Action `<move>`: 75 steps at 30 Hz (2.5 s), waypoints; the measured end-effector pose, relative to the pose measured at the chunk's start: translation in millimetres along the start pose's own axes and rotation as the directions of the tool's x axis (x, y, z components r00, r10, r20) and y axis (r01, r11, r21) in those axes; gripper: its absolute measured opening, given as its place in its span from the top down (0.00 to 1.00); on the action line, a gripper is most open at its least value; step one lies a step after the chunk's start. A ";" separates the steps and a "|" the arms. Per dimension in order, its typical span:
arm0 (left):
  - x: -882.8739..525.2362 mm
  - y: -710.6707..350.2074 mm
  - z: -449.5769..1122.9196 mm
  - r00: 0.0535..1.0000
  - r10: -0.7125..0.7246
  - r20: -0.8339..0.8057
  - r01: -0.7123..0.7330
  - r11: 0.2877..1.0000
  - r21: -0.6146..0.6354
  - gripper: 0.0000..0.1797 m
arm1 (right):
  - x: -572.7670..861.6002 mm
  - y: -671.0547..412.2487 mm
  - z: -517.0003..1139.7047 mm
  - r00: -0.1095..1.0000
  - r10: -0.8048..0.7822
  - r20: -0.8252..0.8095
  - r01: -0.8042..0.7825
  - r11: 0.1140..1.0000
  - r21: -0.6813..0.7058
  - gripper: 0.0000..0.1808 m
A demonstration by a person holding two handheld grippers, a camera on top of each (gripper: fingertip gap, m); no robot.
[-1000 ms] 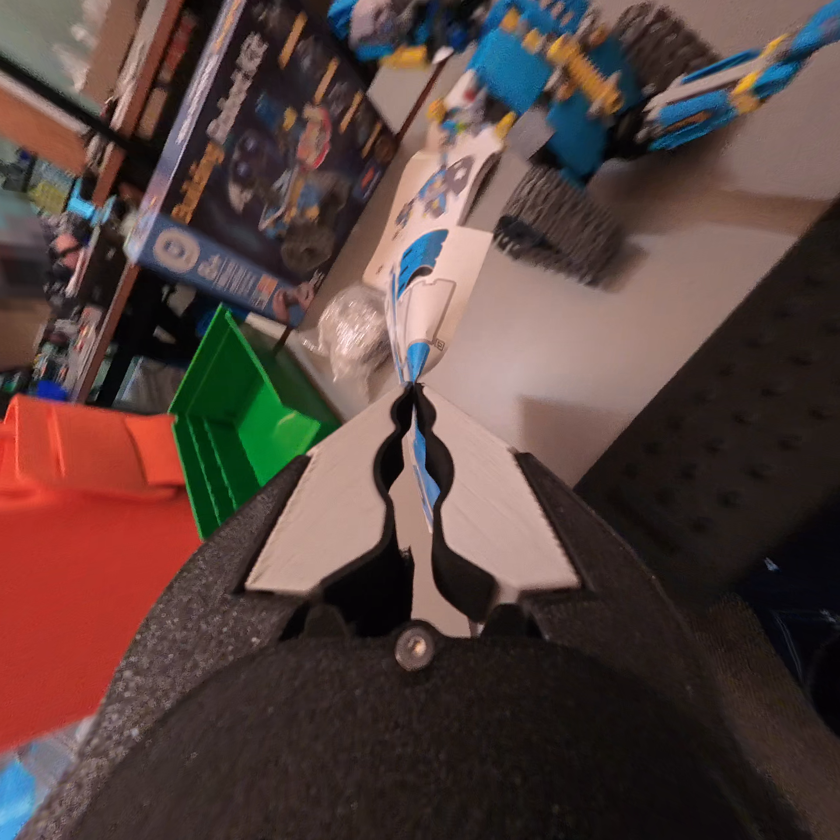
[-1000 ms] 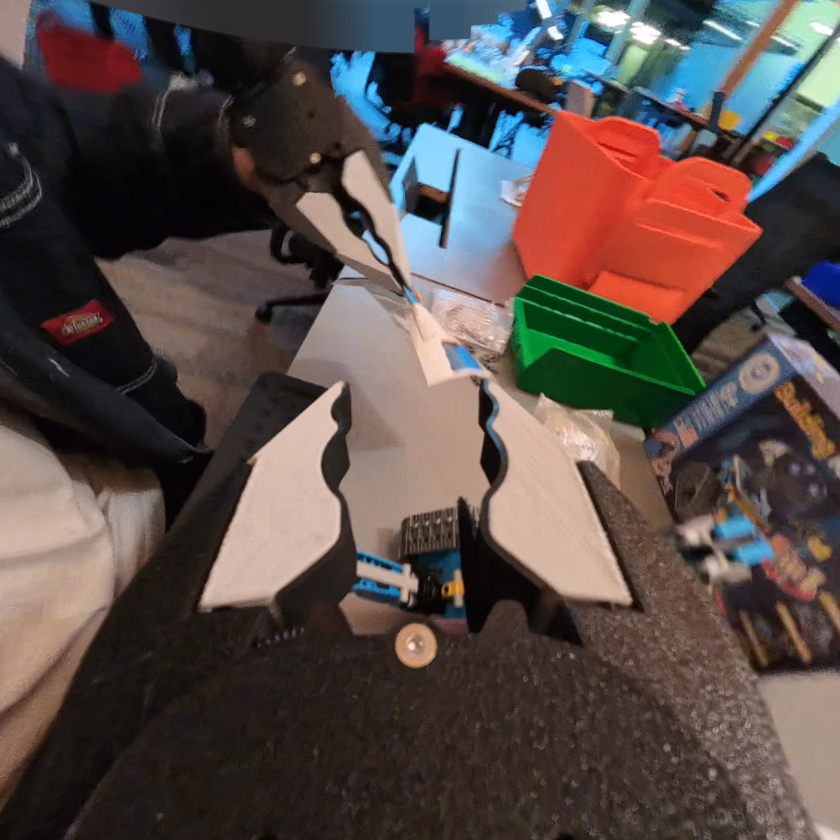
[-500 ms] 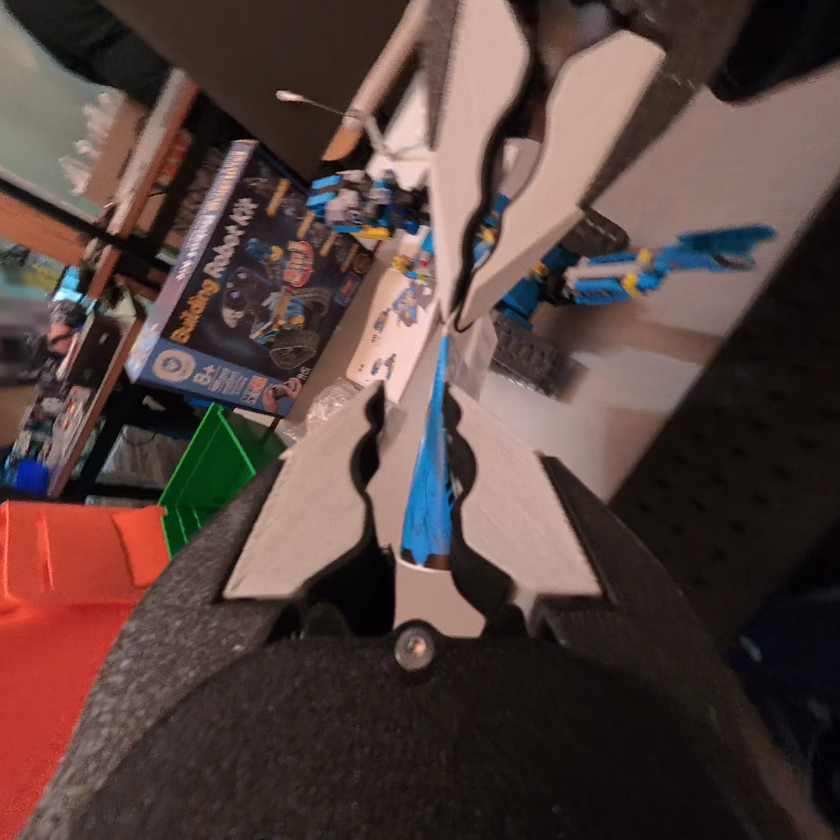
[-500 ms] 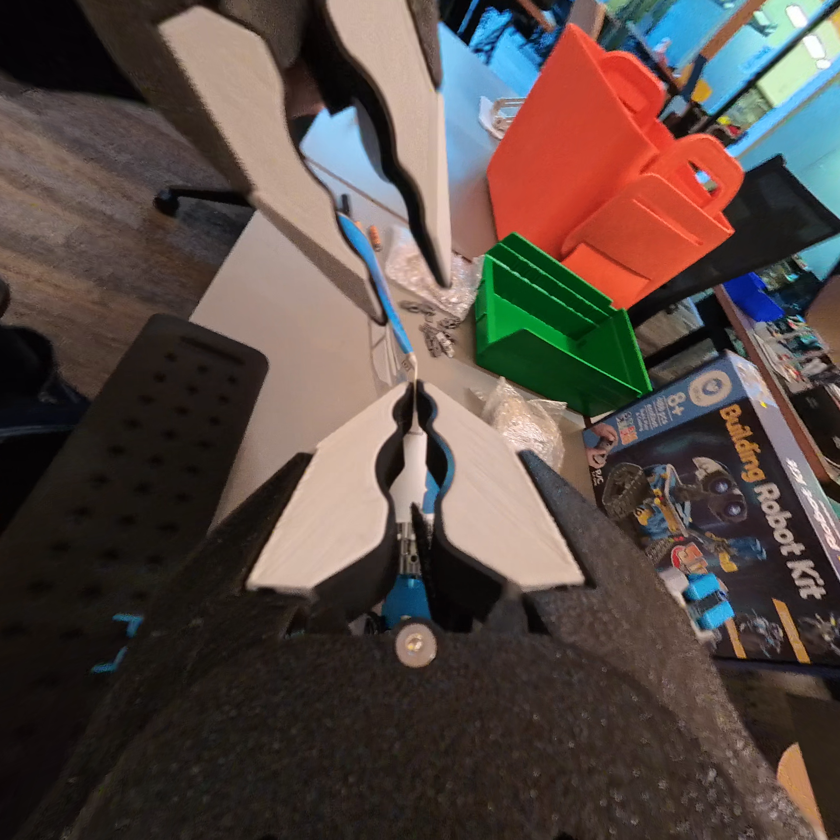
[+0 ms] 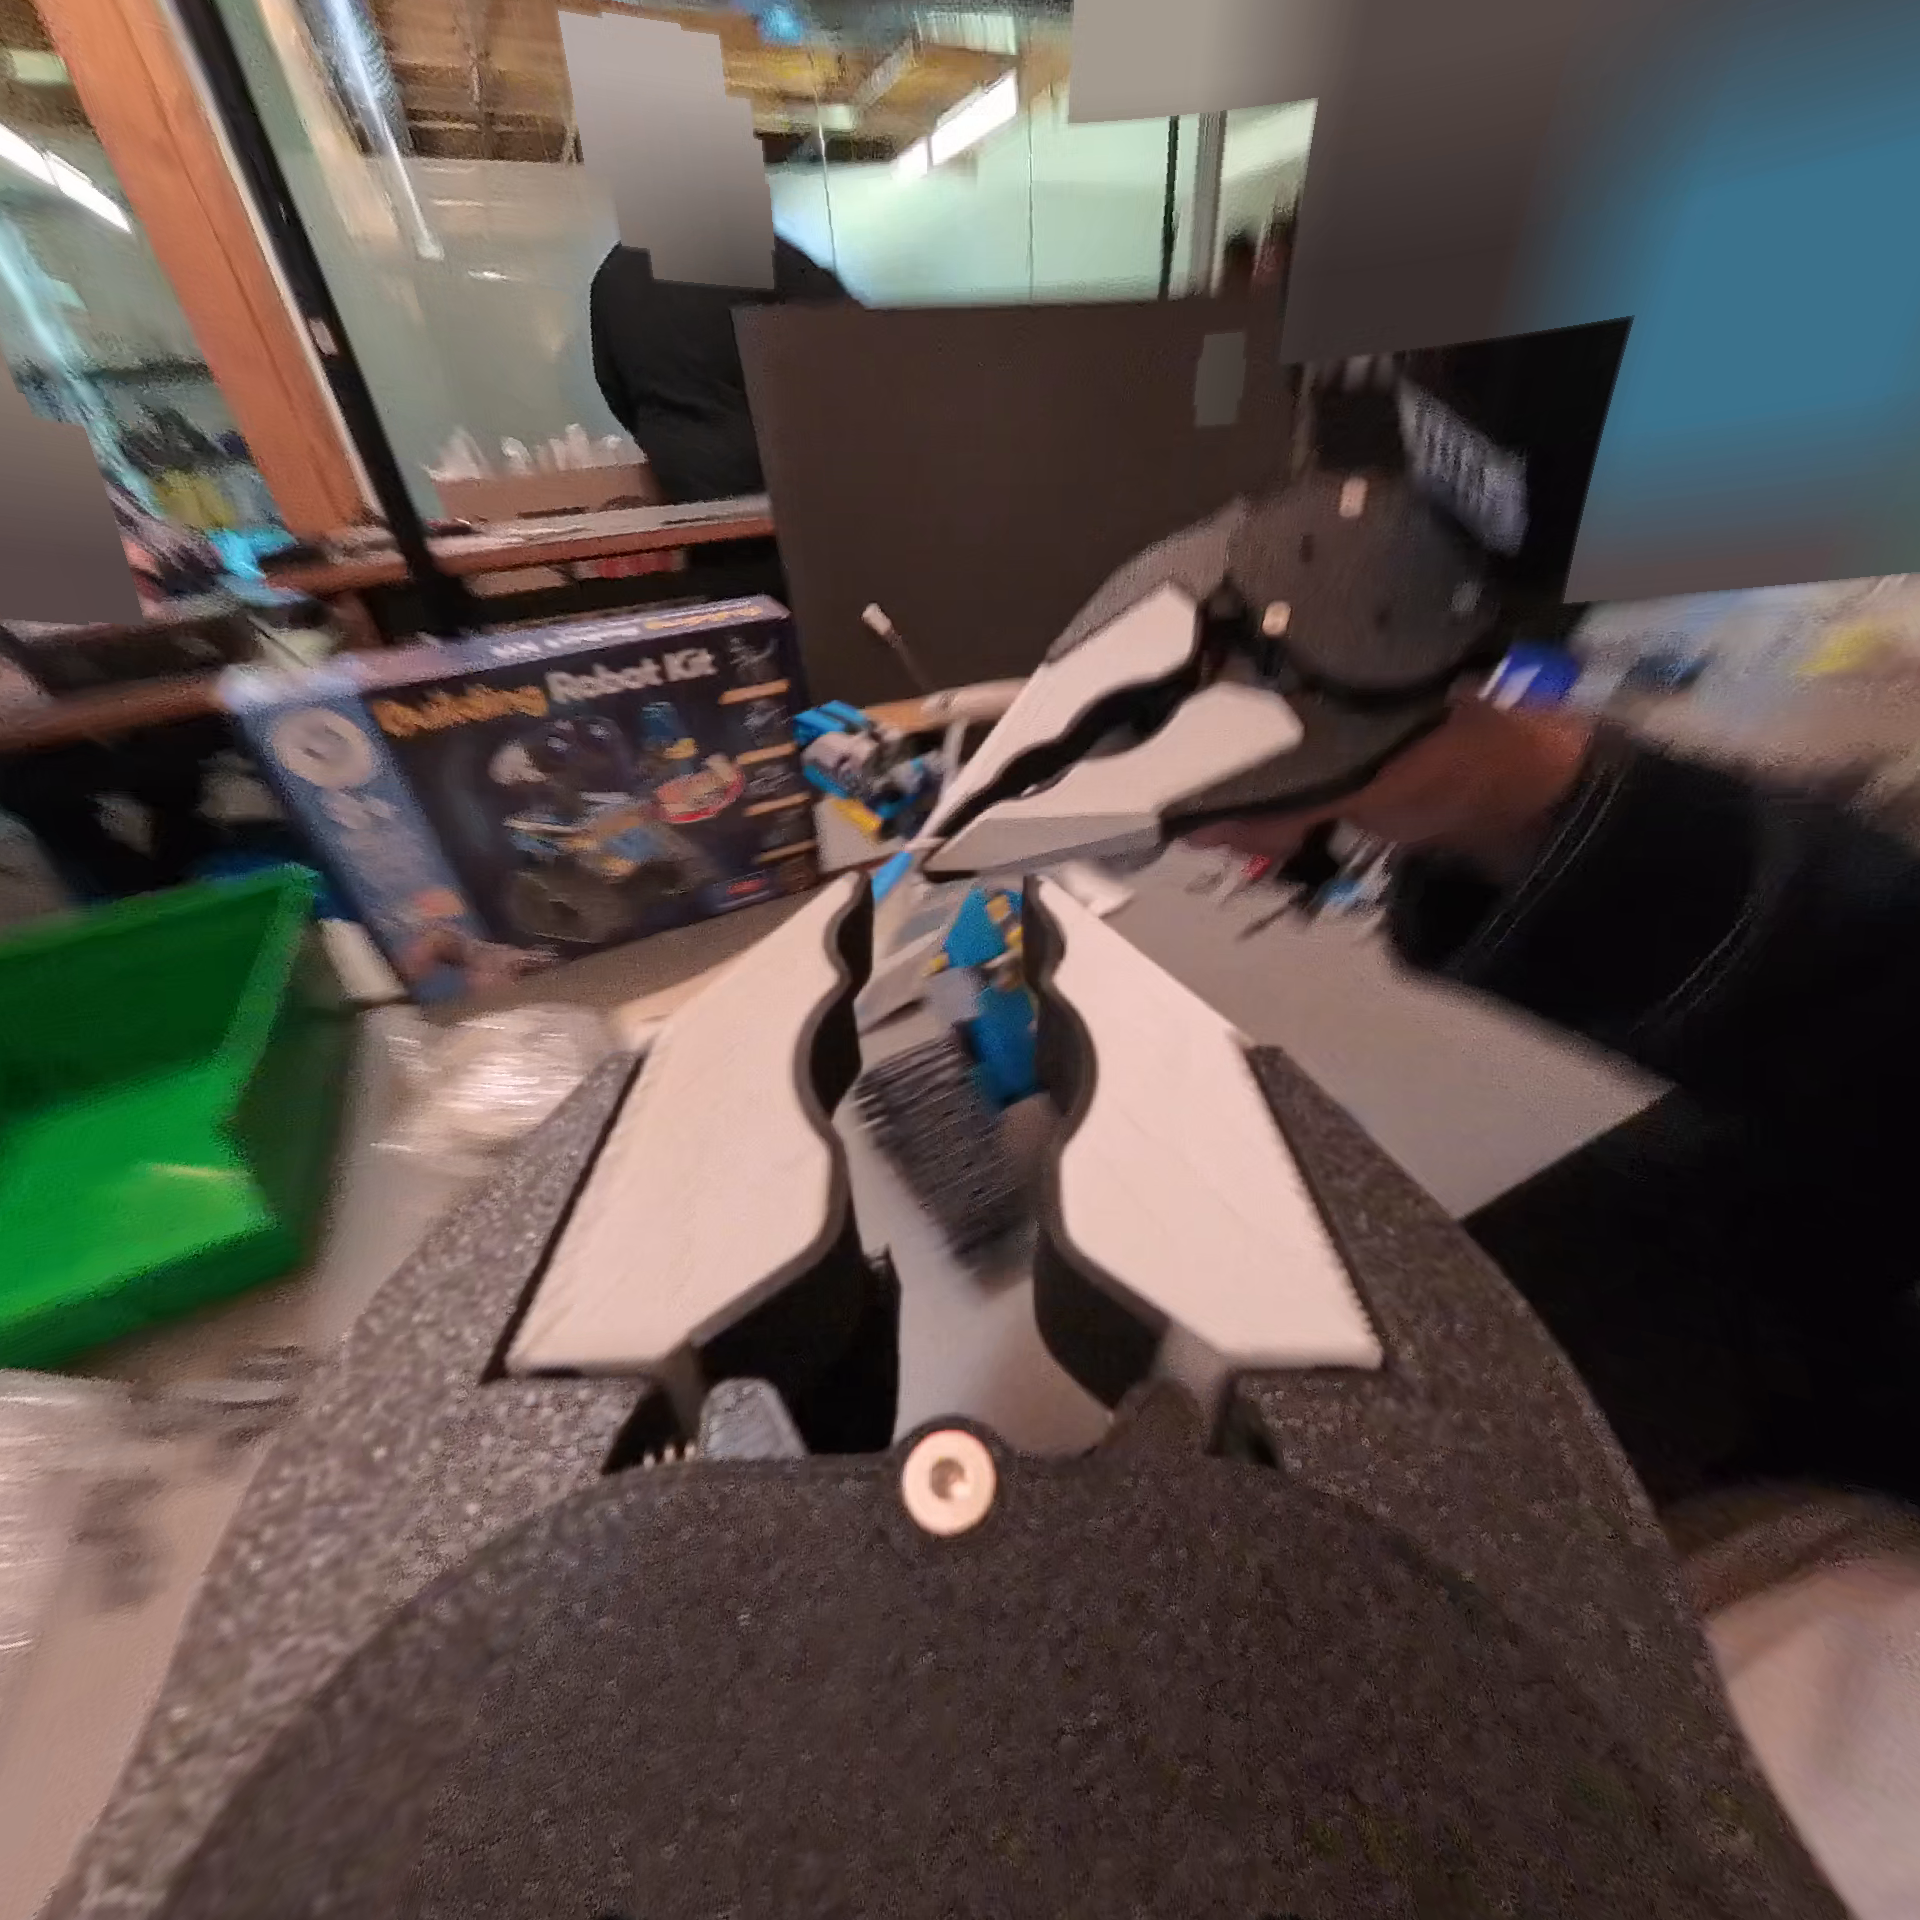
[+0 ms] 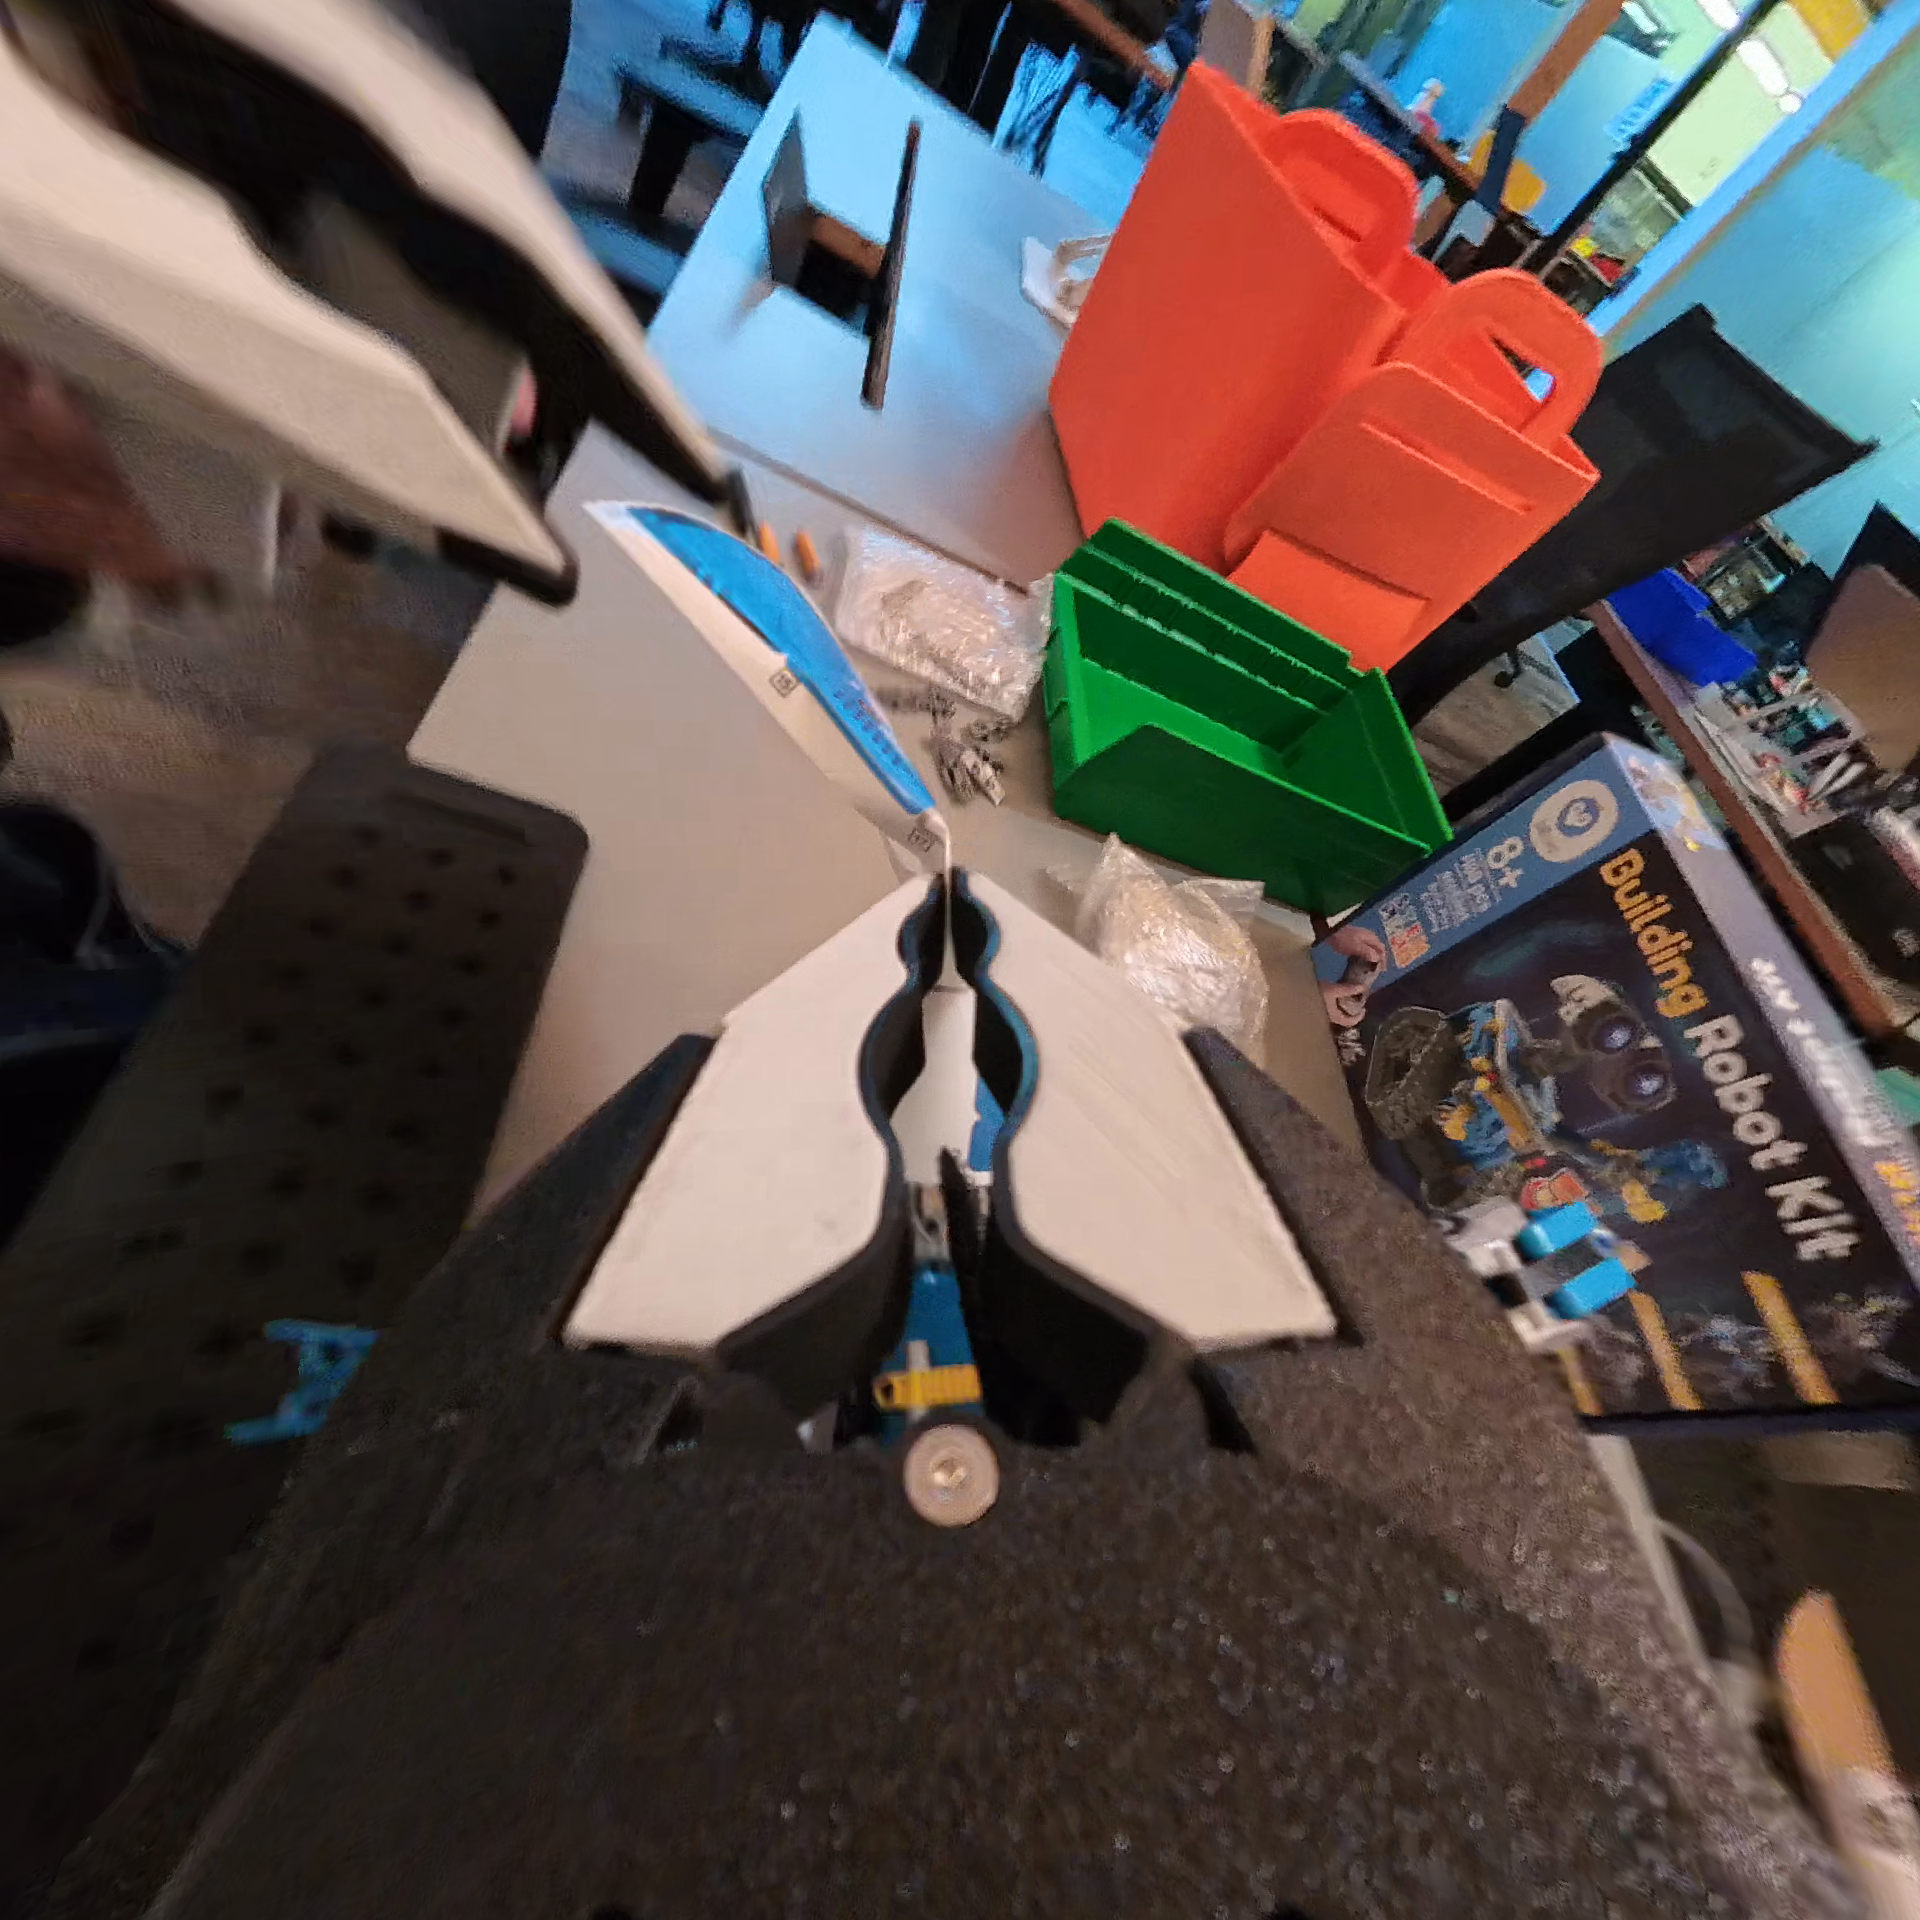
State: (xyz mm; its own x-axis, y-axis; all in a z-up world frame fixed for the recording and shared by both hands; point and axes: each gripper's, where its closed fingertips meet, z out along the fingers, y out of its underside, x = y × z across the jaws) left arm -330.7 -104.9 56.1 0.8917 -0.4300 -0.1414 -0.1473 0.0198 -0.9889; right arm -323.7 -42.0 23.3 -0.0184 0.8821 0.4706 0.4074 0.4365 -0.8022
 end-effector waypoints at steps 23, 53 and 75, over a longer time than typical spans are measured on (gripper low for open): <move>-18.4 33.2 61.1 0.987 -0.131 -0.090 0.105 0.964 -0.245 0.96 | 12.1 -59.4 -99.6 0.948 0.240 0.210 -0.312 0.839 0.447 0.90; 29.2 -4.2 68.0 0.932 -0.241 -0.269 0.232 0.970 -0.066 0.96 | -1.9 -9.0 -52.0 0.696 0.525 0.489 -0.706 0.622 0.337 1.00; 39.5 5.9 61.3 0.923 -0.216 -0.318 0.187 0.975 -0.119 0.97 | -4.2 -8.9 -54.5 0.613 0.539 0.578 -0.776 0.549 0.311 1.00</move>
State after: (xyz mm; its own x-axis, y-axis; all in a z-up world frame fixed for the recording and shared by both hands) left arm -270.1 -66.5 41.9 0.7188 -0.6883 0.0979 -0.0273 -0.1686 -0.9853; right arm -277.4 -59.3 48.5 -0.3191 0.8784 -0.3557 -0.0464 -0.3894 -0.9199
